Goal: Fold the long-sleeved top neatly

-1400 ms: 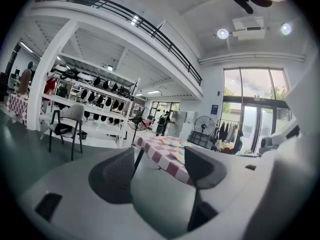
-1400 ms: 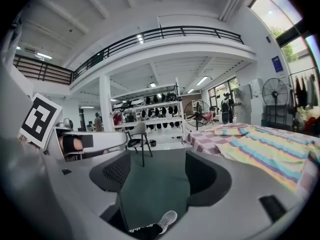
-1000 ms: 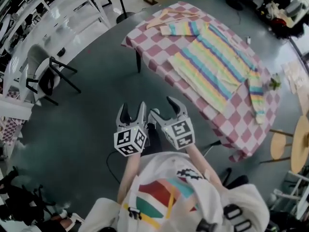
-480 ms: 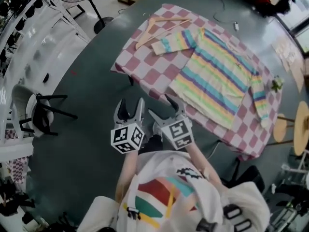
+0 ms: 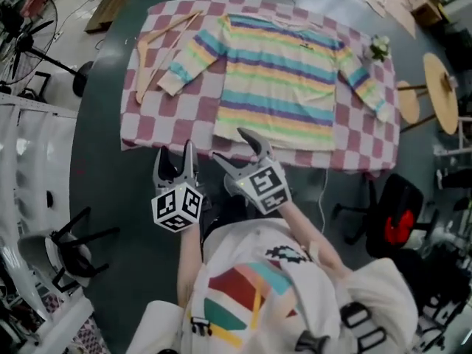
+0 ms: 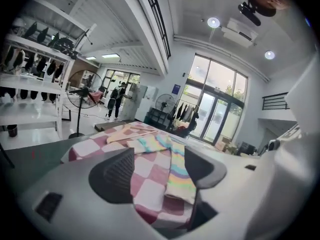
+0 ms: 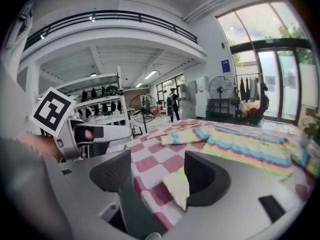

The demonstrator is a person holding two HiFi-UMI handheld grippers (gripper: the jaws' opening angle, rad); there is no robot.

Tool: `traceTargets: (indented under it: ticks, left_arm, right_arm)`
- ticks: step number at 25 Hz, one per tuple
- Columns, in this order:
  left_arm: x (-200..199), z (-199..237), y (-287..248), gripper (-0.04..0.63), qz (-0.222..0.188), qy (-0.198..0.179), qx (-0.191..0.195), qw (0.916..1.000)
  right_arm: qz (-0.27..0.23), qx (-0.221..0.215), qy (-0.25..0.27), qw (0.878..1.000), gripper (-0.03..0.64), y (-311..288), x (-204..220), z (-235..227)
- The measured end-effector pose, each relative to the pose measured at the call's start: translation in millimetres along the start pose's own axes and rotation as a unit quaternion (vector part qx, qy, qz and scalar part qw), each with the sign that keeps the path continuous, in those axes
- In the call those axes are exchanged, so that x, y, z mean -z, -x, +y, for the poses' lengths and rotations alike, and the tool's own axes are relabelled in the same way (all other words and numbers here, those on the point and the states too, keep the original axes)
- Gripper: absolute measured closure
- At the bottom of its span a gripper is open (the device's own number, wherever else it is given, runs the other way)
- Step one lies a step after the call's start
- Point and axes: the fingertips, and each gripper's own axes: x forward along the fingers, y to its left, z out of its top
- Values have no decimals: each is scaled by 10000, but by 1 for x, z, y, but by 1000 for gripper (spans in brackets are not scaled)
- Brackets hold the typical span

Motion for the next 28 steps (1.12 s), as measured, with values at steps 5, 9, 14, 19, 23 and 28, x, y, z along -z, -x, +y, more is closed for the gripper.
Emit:
traceTargets:
  ticks: [5,9,14,19,23,28]
  left_arm:
    - [9,-48,-43,302,294,-58,629,9976]
    - [18,-98,-71,302,494,-472,1025,9924]
    - [32,-175,-99,302,731,-929,1622,9796]
    - [42,-229,-118,302,828,-1469,1900,9672]
    - [47,-256,-130,302,852,-1434,1970,9661]
    - [58,-278,-139,302,1010,-1471,2162,9599]
  right_arm:
    - [-164,830,-485,9952,288,30,9,-62]
    - [-246,1319,-757,9881,288,59,20,-107]
    - [-382,1759,-1044,9781,288,92,31,-160]
    - [-498,2005,-1304,9697,288,119,37,-206]
    - [-545,2189,-1391,9642,288,136,42,-238]
    - [-579,2343,-1497,9588,288,146,44,-260]
